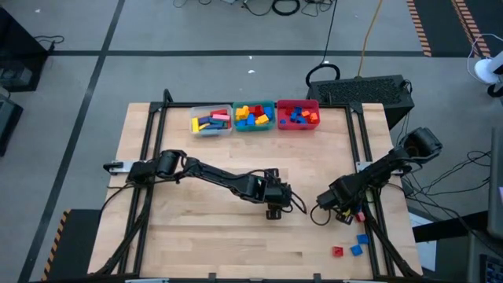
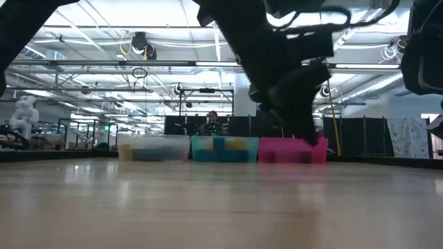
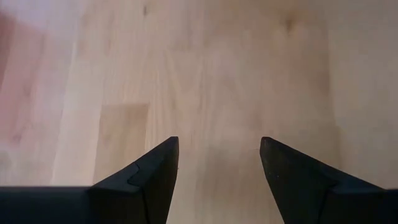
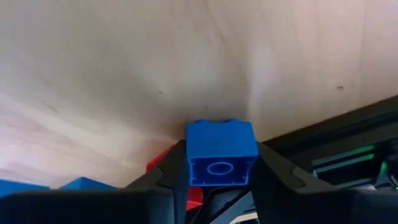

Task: Sort blocks by size
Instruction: Put the blue 4 stud game piece into the red bin

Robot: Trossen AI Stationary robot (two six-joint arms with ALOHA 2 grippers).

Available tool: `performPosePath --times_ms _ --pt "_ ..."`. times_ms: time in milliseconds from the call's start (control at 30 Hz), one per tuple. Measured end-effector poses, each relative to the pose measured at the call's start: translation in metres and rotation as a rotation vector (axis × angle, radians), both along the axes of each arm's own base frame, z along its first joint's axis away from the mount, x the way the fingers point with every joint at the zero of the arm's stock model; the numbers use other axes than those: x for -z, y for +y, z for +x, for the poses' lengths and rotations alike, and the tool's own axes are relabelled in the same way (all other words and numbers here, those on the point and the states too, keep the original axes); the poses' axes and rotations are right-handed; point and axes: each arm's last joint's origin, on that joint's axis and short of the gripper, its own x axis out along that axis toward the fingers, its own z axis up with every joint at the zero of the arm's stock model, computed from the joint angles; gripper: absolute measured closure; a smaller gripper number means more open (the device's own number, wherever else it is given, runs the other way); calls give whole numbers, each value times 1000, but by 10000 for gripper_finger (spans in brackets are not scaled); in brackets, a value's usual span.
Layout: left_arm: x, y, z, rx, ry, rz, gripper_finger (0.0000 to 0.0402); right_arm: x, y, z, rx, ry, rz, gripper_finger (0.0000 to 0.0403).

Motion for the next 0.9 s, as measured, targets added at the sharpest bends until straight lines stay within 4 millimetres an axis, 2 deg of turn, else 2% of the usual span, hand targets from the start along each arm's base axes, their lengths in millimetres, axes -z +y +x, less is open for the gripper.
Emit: performPosePath --times_ms 233,333,533,700,900 --pt "4 9 -7 -51 84 21 173 -7 0 8 1 -77 -82 283" --pt "5 10 -9 -71 103 25 173 -17 1 23 -12 -180 -134 284" --pt "6 -4 -14 -51 128 42 173 -43 -2 50 -51 -363 -234 288" --pt "8 -19 -23 -43 183 58 173 -58 -22 70 -46 -467 -377 286" --pt "8 -35 -35 -59 231 95 173 -65 -66 89 -33 -537 -467 286"
